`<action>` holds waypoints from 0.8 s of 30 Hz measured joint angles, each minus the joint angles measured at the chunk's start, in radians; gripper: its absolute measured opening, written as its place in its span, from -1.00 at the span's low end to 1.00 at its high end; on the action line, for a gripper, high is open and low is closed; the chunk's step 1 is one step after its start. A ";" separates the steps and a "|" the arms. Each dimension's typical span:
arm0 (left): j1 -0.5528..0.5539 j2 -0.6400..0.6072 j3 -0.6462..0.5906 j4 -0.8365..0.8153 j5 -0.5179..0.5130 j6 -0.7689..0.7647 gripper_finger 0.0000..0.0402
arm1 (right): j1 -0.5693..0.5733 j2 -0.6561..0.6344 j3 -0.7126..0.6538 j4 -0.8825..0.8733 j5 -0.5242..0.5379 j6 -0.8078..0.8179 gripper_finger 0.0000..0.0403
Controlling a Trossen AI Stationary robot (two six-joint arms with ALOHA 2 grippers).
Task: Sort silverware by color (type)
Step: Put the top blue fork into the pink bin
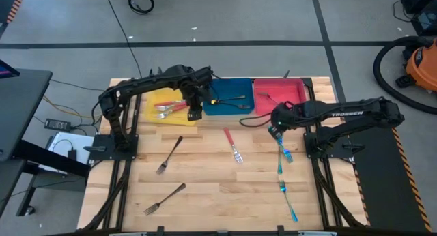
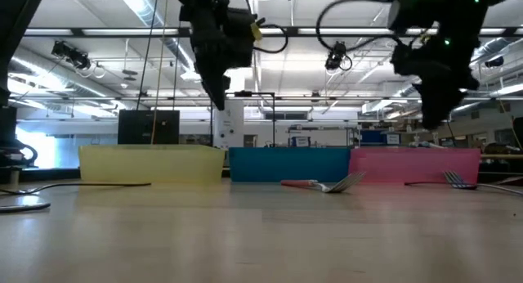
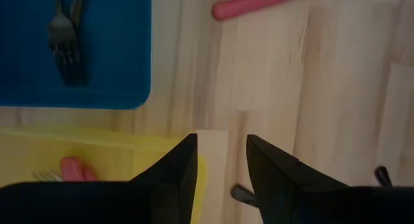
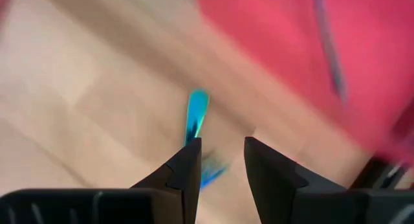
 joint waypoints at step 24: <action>-0.027 -0.255 -0.476 0.448 0.011 -0.136 -0.34 | 0.223 0.000 -0.091 0.022 -0.166 0.344 -0.38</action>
